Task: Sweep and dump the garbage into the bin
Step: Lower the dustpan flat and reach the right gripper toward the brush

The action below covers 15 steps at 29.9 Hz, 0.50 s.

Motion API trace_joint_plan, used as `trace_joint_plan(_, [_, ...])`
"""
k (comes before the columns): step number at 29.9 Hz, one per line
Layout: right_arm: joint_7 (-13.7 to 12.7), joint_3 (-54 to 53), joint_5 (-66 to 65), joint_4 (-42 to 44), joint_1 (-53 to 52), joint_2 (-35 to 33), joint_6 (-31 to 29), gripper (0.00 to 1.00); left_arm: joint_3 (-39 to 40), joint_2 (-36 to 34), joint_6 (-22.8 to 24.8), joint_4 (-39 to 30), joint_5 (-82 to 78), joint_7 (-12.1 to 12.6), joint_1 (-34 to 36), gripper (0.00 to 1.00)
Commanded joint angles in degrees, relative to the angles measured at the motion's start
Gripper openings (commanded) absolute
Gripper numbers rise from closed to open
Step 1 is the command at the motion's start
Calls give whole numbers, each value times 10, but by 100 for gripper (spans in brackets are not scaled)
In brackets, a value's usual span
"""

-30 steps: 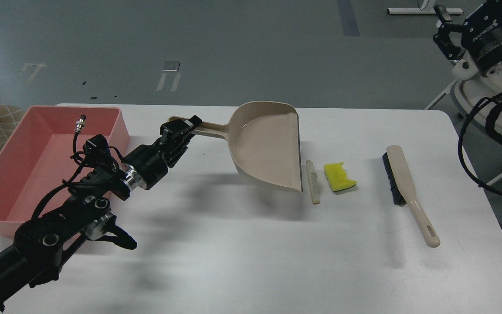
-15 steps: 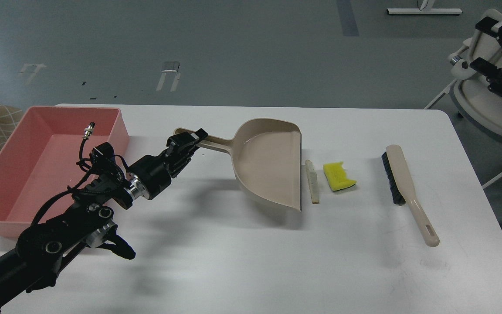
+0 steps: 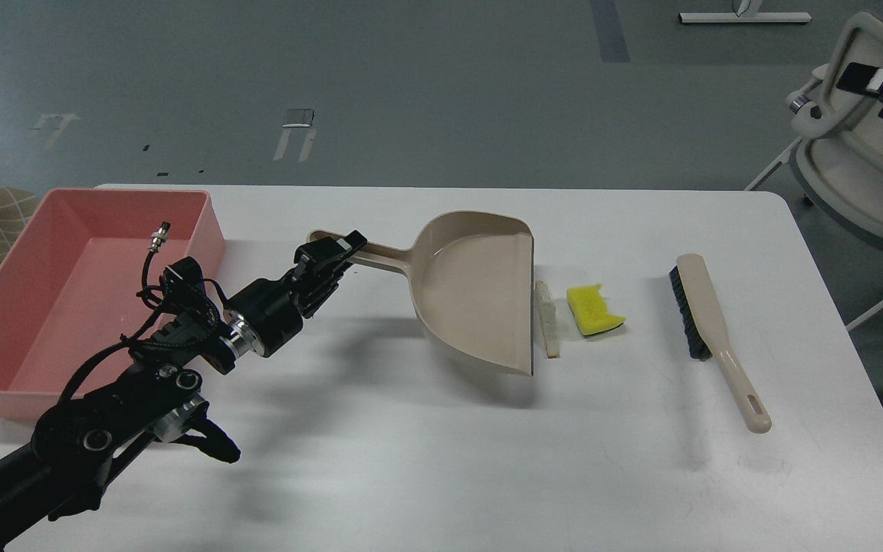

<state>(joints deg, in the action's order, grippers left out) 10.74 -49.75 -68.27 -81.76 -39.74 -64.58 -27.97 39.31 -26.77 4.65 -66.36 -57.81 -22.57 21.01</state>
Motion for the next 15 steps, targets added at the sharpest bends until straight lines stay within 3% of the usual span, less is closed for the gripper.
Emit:
trace_joint_plan(1, [-13, 40, -10, -1, 3, 15, 0, 100, 0, 1, 0, 3, 1, 1, -1, 12])
trace_joint_plan(7, [-62, 54, -6, -1, 26, 19, 0, 100, 0, 4, -12, 16, 0, 0, -11, 12])
trace_joint_plan(15, [-59, 59, -6, -14, 65, 10, 0, 100, 1, 6, -24, 15, 0, 0, -18, 13])
